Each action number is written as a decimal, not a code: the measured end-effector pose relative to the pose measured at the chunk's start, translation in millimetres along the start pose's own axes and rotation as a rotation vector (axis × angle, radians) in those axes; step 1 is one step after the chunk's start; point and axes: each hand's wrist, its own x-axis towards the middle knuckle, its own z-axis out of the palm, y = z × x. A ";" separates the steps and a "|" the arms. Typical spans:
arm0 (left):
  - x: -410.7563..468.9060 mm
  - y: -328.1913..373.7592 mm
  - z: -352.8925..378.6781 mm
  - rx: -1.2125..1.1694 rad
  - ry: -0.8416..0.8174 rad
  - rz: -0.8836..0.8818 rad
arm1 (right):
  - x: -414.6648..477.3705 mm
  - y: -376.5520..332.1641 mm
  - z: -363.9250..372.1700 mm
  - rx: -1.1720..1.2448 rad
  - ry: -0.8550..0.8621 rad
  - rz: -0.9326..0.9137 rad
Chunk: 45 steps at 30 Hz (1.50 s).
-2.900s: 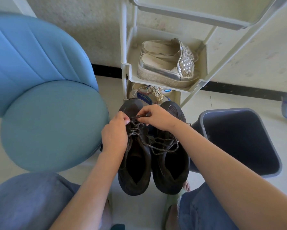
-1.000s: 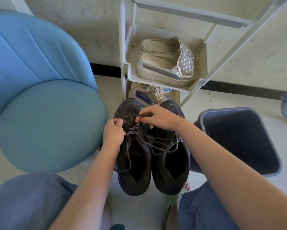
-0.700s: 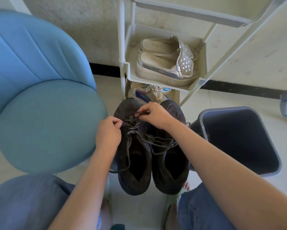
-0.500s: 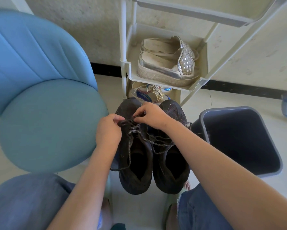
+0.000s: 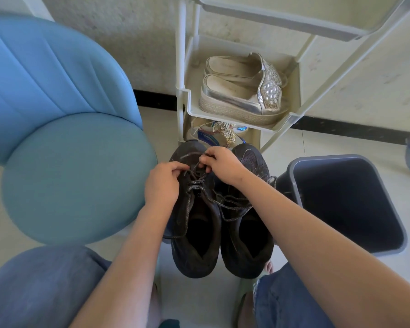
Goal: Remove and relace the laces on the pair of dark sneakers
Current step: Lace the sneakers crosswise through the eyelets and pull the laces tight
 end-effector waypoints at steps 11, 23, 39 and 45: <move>0.3 5.0 1.0 0.116 0.026 0.059 | -1.0 2.5 -5.3 -0.045 -0.006 -0.095; -2.6 7.3 6.6 0.184 0.071 0.076 | -4.6 7.4 -14.6 0.010 0.006 -0.046; -2.9 8.8 4.5 0.171 0.111 0.098 | -2.5 9.0 -6.8 -0.036 -0.069 -0.020; -5.8 11.8 7.0 0.236 0.133 0.088 | -3.4 7.1 -5.3 -0.051 -0.091 -0.005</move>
